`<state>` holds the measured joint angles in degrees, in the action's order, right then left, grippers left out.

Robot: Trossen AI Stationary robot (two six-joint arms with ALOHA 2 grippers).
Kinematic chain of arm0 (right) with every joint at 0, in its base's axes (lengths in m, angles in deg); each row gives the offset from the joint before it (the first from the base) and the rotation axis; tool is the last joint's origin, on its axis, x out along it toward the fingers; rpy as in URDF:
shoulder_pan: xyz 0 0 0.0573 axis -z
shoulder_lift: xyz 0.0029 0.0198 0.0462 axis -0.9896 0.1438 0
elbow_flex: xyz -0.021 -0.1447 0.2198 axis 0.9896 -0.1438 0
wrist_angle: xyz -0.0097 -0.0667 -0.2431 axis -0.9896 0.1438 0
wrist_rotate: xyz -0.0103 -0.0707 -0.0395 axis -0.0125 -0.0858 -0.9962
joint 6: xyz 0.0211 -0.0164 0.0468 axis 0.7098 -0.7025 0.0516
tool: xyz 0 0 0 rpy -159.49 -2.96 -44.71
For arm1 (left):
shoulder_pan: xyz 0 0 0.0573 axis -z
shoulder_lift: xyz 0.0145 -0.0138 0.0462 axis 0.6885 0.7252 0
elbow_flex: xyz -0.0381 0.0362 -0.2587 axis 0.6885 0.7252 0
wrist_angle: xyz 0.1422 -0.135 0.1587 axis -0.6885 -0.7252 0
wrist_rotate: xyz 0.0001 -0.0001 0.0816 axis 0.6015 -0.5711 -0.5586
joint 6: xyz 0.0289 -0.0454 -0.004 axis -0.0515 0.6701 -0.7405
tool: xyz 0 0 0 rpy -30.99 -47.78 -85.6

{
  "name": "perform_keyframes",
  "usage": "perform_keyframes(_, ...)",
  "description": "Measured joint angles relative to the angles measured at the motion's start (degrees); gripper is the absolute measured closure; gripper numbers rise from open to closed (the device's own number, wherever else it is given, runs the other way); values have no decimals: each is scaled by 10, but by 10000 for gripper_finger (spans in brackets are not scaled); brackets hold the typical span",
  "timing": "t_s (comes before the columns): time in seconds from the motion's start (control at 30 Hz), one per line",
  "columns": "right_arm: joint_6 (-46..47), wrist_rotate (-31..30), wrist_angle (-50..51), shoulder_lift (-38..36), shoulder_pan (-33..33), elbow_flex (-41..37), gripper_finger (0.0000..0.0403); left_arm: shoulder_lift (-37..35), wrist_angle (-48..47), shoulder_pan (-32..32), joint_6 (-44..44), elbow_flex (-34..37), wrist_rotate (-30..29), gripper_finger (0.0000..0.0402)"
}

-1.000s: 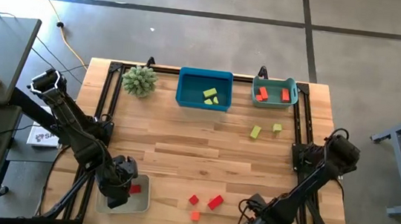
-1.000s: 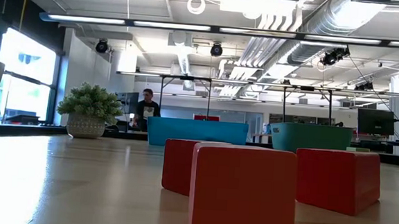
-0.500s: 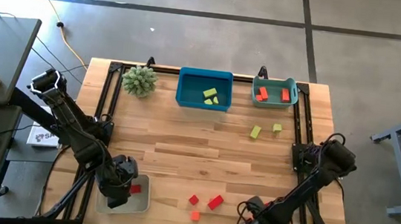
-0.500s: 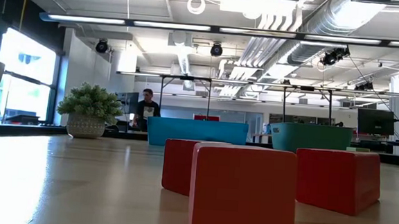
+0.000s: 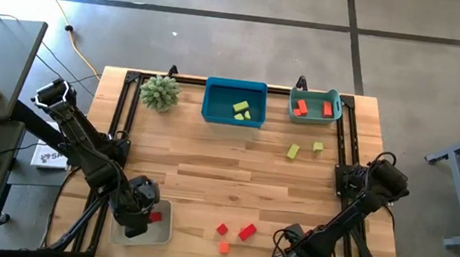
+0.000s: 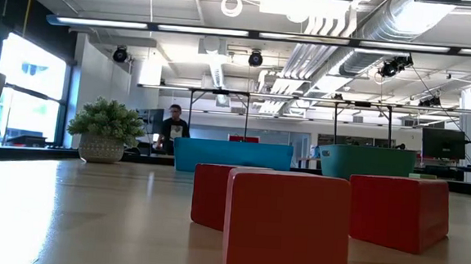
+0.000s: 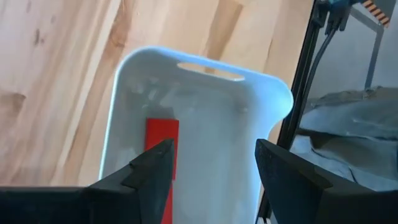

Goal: Sort & place blocks by color
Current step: Put the orange block into the green bin

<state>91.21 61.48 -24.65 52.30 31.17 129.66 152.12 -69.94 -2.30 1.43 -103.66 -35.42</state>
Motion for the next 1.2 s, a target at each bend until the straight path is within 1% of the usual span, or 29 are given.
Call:
perform_keyframes(0.07, 5, -10, -4, -6, 3, -1, 307, 0, 0, 0, -7, 0, -9, 188)
perform_keyframes(0.13, 13, -33, -19, -15, 6, -2, 307, 0, 0, 0, -19, 0, -15, 188)
perform_keyframes(0.3, 15, -134, -54, -41, 19, -2, 307, 0, 0, 0, -45, 0, -33, 188)
perform_keyframes(0.43, 9, -213, -62, -62, 39, -1, 307, 0, 0, 0, -50, 0, -52, 188)
perform_keyframes(0.5, -9, -240, -59, -71, 55, -1, 307, 0, 0, 0, -55, 0, -60, 188)
perform_keyframes(0.57, -34, -255, -59, -81, 71, -1, 307, 0, 0, 0, -65, 0, -64, 188)
perform_keyframes(0.83, -210, -269, -49, -128, 172, -1, 307, -4, -1, -34, -118, 0, -94, 188)
perform_keyframes(1.07, -418, -266, -45, -192, 294, -1, 307, -43, 0, -100, -167, 0, -122, 188)
perform_keyframes(1.2, -534, -265, -45, -234, 371, 0, 307, -71, 0, -144, -197, 0, -151, 188)
